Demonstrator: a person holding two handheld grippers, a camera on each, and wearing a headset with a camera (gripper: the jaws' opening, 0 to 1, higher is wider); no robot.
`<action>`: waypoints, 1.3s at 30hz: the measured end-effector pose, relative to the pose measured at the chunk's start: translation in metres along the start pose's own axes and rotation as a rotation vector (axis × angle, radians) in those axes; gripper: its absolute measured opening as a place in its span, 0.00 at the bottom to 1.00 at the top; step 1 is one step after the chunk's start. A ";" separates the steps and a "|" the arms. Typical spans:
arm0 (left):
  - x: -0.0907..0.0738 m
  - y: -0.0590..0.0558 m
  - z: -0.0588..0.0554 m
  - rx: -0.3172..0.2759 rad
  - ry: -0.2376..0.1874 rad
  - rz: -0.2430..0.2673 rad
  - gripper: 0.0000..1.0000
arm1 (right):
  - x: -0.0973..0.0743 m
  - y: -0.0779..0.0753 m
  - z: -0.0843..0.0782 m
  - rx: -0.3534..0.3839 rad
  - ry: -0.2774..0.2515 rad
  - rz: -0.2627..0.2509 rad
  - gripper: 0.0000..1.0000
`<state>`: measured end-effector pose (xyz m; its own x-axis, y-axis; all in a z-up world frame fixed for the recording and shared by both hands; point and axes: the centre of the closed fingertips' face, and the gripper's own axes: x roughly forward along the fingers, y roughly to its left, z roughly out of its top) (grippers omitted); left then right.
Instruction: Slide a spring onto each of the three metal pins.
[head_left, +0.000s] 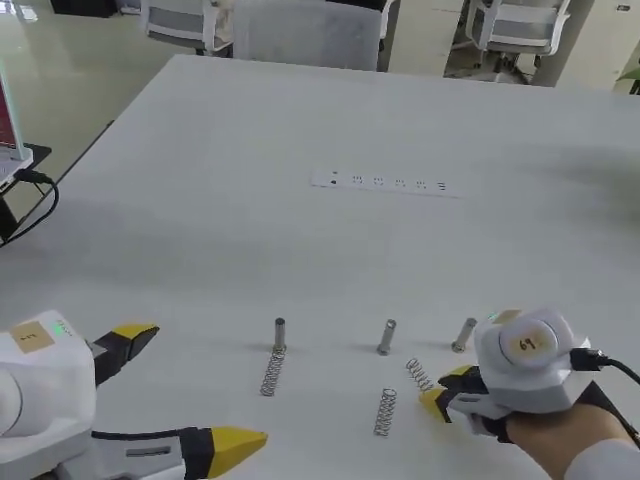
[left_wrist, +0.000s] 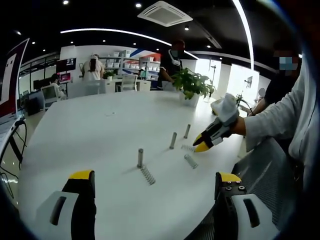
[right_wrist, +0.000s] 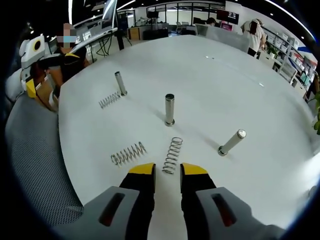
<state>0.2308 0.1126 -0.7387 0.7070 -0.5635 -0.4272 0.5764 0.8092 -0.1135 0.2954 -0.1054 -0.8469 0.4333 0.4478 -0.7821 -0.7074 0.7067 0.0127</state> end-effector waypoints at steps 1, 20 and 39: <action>0.000 0.000 0.000 0.001 0.001 0.000 0.97 | 0.001 0.000 0.000 0.001 0.000 0.001 0.17; 0.001 -0.003 -0.001 0.000 0.004 -0.014 0.97 | 0.006 -0.004 -0.006 -0.030 0.025 -0.006 0.08; 0.002 -0.004 0.001 0.015 0.009 -0.036 0.97 | -0.014 -0.006 0.005 -0.070 0.005 0.021 0.08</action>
<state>0.2298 0.1079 -0.7379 0.6818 -0.5910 -0.4310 0.6077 0.7856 -0.1160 0.2966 -0.1132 -0.8323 0.4154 0.4589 -0.7854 -0.7538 0.6569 -0.0148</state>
